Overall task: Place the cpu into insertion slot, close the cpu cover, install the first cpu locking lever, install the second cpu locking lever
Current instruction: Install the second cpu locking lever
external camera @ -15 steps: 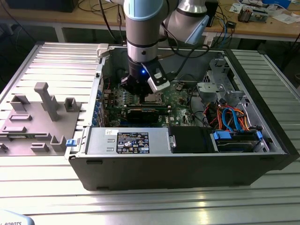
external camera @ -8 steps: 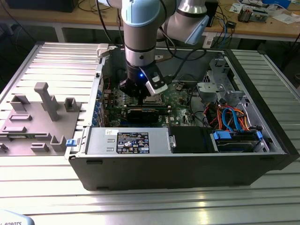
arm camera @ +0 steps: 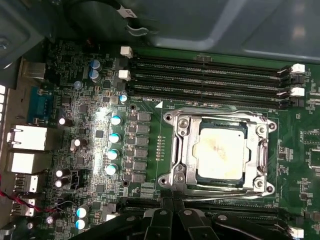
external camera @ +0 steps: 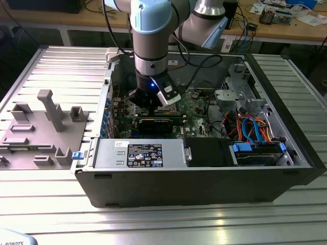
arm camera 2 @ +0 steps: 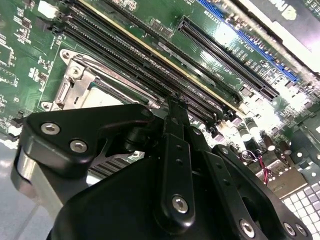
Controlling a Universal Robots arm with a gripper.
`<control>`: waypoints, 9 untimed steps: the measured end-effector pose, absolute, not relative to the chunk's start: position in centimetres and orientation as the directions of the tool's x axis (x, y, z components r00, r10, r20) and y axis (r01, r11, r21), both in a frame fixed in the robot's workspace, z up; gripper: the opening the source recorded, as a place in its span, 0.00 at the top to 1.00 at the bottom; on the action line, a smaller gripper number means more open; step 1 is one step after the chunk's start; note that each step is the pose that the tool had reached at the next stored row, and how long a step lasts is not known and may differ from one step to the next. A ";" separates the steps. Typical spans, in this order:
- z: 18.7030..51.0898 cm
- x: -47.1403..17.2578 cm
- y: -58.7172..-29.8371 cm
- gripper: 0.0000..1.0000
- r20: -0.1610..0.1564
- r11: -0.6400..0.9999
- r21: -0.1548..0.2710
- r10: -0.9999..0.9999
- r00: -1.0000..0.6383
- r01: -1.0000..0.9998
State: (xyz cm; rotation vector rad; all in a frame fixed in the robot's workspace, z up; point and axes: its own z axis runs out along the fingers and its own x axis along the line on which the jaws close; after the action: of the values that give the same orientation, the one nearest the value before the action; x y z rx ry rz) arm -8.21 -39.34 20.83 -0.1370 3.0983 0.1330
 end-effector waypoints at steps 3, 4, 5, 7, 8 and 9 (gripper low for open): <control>20.6 -8.2 -39.1 0.89 -0.041 0.991 0.086 -0.104 -0.994 -0.107; 20.6 -8.2 -39.1 0.89 -0.041 0.990 0.086 -0.110 -0.993 -0.113; 20.6 -8.2 -39.0 0.89 -0.041 0.989 0.087 -0.113 -0.993 -0.117; 20.5 -8.3 -39.0 0.89 -0.042 0.988 0.090 -0.124 -0.991 -0.127; 20.5 -8.3 -38.9 0.89 -0.042 0.986 0.094 -0.132 -0.990 -0.135; 20.5 -8.4 -38.9 0.89 -0.043 0.985 0.097 -0.137 -0.990 -0.141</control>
State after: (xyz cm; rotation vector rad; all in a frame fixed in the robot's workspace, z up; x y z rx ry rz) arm -8.42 -38.94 20.46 -0.2166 3.0941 0.1552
